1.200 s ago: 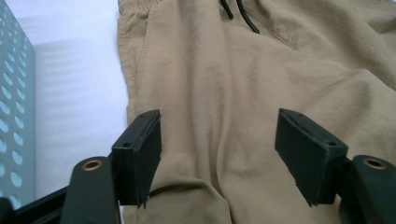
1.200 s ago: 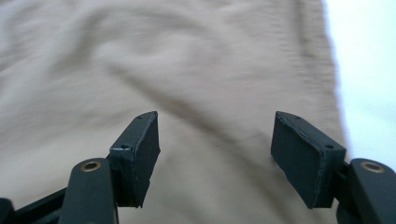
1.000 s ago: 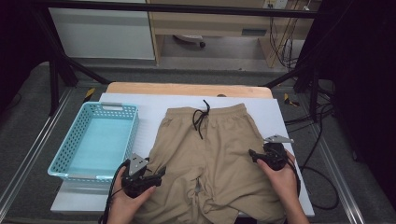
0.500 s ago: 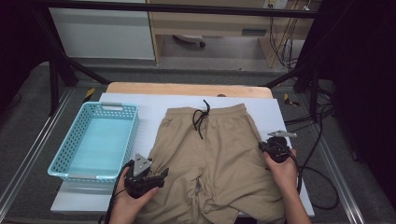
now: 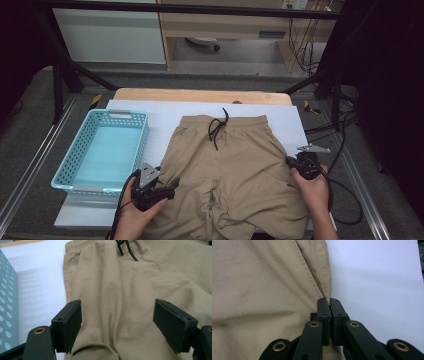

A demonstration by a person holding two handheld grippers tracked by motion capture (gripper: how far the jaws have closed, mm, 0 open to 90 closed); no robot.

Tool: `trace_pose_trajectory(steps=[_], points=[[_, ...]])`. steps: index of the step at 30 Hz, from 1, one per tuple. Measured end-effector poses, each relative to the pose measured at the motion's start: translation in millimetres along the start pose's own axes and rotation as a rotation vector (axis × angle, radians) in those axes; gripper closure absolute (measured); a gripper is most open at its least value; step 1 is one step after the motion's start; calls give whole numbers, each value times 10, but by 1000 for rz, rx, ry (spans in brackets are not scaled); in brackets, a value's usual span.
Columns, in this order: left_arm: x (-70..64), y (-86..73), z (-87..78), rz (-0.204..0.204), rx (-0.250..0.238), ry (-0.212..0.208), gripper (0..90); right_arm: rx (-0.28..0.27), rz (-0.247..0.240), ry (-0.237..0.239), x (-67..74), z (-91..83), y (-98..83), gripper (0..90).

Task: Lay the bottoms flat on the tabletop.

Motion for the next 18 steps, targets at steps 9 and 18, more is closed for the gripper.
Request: trace_pose_trajectory(steps=[9, 18], points=[[16, 29, -37, -11, -9, 0, 229, 7, 19, 0, -36, -92, -95, 890], [92, 337, -94, 1, -19, 25, 172, -115, 49, -42, 90, -273, 81, 523]])
Point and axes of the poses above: each handheld gripper's, and its own axes: z roughly forward along the jaws, y roughly out of its top, x roughly to its left, the point moved 1 cm from there along z, roughly forward along the jaws, and after that the axes turned 14 degrees about -z, right-handed, at the moved point
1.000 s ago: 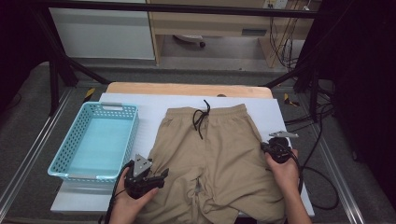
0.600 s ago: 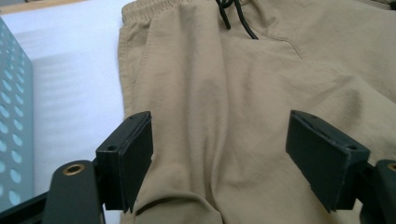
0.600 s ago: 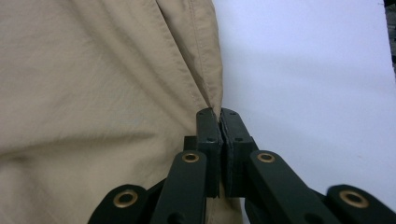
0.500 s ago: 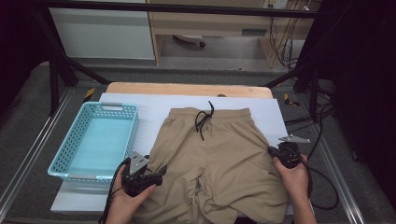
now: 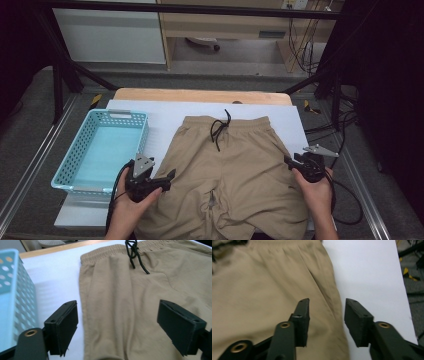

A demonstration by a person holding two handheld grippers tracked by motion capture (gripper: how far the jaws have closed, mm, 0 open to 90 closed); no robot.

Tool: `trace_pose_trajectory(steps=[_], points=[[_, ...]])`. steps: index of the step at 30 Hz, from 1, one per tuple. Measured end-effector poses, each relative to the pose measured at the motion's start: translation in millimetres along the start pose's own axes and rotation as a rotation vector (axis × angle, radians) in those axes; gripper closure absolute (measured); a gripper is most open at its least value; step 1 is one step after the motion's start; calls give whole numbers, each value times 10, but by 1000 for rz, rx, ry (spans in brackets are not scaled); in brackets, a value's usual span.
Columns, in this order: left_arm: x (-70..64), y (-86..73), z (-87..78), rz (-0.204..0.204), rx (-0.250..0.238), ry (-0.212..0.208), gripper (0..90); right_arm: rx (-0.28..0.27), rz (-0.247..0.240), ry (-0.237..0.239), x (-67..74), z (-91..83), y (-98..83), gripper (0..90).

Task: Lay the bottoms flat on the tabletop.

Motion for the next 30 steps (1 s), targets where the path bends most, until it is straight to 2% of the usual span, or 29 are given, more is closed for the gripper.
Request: trace_pose_trajectory(steps=[2, 5, 7, 8, 10, 12, 17, 18, 22, 27, 30], points=[[39, 99, 12, 6, 3, 5, 156, -33, -3, 3, 76, -23, 70, 459], [156, 219, 45, -10, 6, 9, 122, -68, -35, 13, 263, -31, 190, 377], [241, 242, 52, -35, -7, 26, 116, -95, -71, 30, 439, -32, 280, 339], [300, 236, 48, -47, -18, 48, 117, -102, -79, 39, 502, -34, 308, 320], [373, 234, 25, -40, -4, 55, 119, -122, -113, 70, 695, -18, 388, 285], [462, 234, -29, -56, -18, 70, 114, -143, -141, 101, 874, 1, 450, 259], [638, 200, -94, -69, -8, 80, 101, -159, -200, 200, 1350, 53, 590, 236], [665, 190, -97, -73, -5, 84, 101, -152, -197, 235, 1484, 68, 622, 235], [748, 176, -119, -93, -4, 90, 101, -148, -230, 323, 1926, 91, 721, 233], [849, 165, -165, -125, -16, 105, 101, -149, -292, 390, 2362, 131, 789, 233], [878, 162, -181, -135, -20, 109, 101, -133, -319, 412, 2512, 185, 791, 231]])
Point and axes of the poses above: each handheld gripper's, and its own axes: z roughly forward along the jaws, y roughly out of its top, x roughly to its left, the point moved 1 cm from there along z, roughly forward along the jaws, and after that the axes turned 14 degrees about -z, right-handed, at the moved point
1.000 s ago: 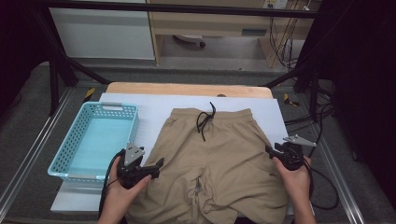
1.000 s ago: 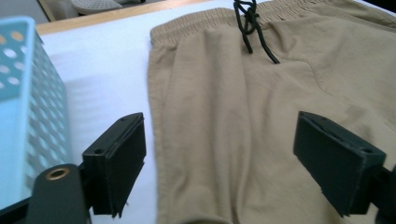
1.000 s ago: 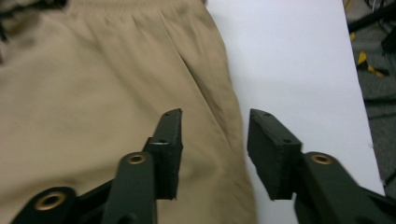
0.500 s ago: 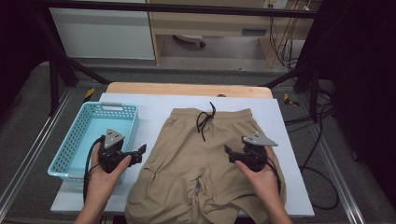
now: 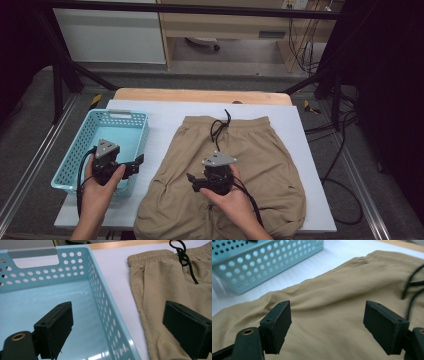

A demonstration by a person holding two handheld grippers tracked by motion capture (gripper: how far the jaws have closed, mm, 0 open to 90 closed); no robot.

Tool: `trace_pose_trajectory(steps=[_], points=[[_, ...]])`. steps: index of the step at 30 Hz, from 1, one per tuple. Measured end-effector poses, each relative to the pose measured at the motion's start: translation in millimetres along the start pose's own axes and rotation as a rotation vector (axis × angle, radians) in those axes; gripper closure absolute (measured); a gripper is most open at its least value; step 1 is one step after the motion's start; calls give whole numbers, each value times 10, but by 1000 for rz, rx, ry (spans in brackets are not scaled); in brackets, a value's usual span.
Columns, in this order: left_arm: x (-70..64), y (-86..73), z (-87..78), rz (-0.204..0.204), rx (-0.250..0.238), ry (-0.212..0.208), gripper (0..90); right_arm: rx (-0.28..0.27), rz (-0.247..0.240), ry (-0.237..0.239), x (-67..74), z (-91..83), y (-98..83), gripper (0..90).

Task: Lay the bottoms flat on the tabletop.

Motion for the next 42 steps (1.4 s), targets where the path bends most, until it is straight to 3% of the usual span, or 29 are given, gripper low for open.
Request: trace_pose_trajectory(steps=[9, 16, 29, 42], points=[[46, 4, -18, -16, -4, 6, 103, 30, -57, 105, 407, 218, 68, 205], [39, 2, -15, -13, -1, 3, 104, 73, -116, 156, 687, 297, 60, 181], [26, -8, -14, -13, 0, 2, 104, 80, -152, 225, 924, 360, 74, 182], [17, -8, -14, -12, 3, -10, 100, 129, -200, 244, 1102, 475, 8, 135]])
Point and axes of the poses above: each handheld gripper's, and its own axes: z roughly forward along the jaws, y roughly out of its top, x roughly to its left, the point moved 1 cm from there along z, roughly forward along the jaws, and after that the axes turned 14 degrees about -z, right-handed, at the moved point
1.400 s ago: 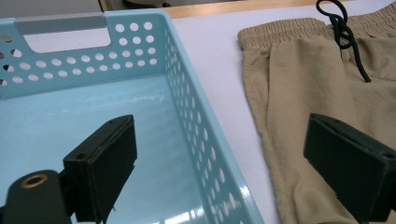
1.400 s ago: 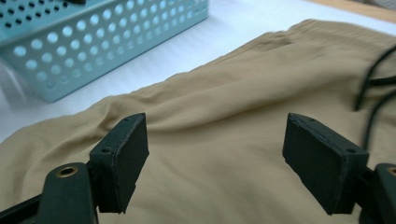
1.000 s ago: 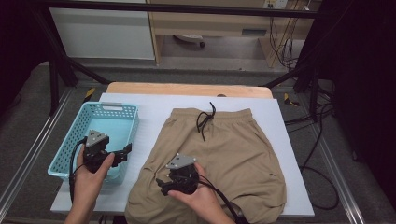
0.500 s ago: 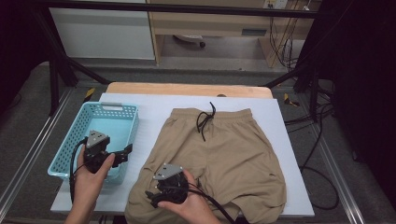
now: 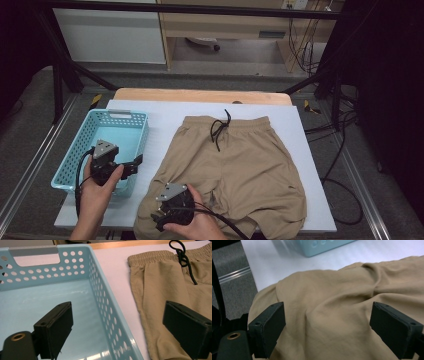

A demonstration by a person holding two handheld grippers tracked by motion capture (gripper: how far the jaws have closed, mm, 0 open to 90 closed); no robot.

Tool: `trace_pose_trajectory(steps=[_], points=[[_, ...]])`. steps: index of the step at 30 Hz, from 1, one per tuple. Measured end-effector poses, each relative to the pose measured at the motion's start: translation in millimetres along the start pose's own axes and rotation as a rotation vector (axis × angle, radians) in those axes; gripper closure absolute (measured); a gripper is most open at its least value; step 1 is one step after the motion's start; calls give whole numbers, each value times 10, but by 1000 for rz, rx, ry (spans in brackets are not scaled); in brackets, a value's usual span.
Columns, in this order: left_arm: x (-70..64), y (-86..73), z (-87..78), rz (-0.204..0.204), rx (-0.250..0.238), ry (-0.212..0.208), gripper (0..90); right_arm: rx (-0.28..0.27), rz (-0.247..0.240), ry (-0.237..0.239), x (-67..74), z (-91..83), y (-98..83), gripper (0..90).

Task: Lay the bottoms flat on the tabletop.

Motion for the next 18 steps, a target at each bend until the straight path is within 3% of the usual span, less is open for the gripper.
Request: trace_pose_trajectory(steps=[9, 18], points=[[-40, 0, 8, 18, 0, -12, 100, 44, -18, 21, 51, 94, -37, 123], [-53, -9, 15, 25, 9, -14, 100, 26, -5, 61, 93, 95, -33, 125]])
Point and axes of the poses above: each handheld gripper's, and its own axes: z roughly forward along the jaws, y roughly out of its top, x roughly to its left, the point moved 1 cm from there along z, roughly forward along the jaws, and after that the axes turned 14 degrees about -z, right-handed, at the moved point
